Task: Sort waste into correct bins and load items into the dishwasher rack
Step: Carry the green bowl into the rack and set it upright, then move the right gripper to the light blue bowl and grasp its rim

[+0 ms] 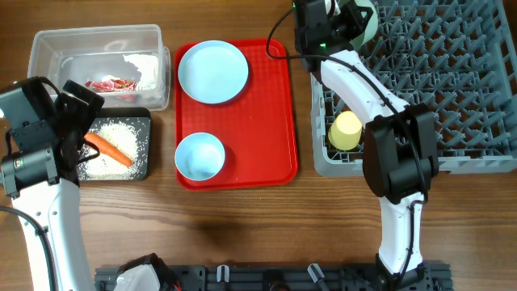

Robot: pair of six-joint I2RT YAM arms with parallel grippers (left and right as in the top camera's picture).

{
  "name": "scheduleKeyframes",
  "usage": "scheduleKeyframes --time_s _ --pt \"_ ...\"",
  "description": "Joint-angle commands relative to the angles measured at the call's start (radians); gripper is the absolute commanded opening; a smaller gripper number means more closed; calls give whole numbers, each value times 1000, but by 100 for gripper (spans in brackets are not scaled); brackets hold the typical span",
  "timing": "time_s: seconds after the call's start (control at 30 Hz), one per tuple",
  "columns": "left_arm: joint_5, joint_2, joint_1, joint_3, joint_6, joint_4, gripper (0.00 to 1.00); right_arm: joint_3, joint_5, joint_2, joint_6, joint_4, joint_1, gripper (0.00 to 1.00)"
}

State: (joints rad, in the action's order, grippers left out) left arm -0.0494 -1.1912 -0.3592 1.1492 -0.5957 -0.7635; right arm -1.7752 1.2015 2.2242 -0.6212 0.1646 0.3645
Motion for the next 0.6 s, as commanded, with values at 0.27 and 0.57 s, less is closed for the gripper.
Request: scheduleKeyframes --time_s 0.27,0.57 --pt "12 4 4 6 16 -1 100 1 -4 43 -32 -10 -3 4" --pt "12 4 4 7 16 -1 100 1 -13 43 -45 -18 -21 4"
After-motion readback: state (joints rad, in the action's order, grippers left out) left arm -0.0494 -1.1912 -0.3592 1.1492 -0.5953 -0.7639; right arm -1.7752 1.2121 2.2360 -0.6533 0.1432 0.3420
